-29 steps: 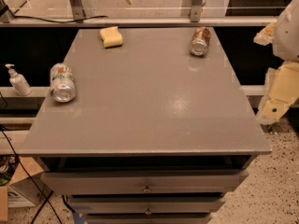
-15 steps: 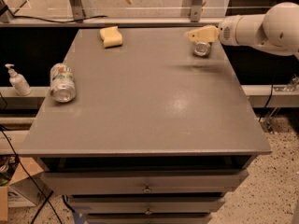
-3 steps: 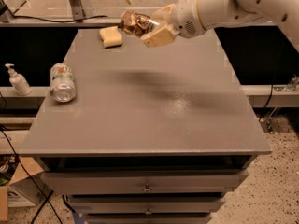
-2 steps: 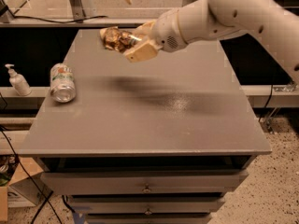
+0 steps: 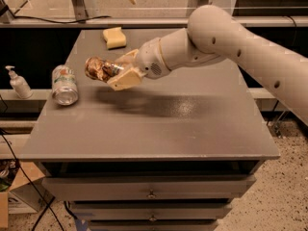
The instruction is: Move orange can near 7up can
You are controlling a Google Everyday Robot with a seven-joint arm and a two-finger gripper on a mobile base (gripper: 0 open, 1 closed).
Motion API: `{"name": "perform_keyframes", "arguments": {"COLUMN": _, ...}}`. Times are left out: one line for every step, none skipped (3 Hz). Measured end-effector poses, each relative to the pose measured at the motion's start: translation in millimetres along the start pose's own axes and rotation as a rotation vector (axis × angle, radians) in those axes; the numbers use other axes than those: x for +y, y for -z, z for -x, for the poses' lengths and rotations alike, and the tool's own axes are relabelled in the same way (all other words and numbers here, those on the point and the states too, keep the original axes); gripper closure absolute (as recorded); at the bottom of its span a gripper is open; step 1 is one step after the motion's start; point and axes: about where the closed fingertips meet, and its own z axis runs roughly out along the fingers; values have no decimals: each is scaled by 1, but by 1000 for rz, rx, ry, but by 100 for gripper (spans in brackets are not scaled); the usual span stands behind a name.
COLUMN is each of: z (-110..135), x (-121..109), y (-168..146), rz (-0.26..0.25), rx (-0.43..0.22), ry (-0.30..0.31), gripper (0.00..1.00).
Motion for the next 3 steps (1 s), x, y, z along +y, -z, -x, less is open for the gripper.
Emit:
{"name": "perform_keyframes", "arguments": {"z": -12, "x": 9, "y": -16, "rz": 29, "rx": 1, "ry": -37, "gripper": 80}}
{"name": "perform_keyframes", "arguments": {"z": -21, "x": 10, "y": -27, "rz": 38, "rx": 5, "ry": -65, "gripper": 57}}
{"name": "perform_keyframes", "arguments": {"z": -27, "x": 13, "y": -35, "rz": 48, "rx": 12, "ry": -76, "gripper": 34}}
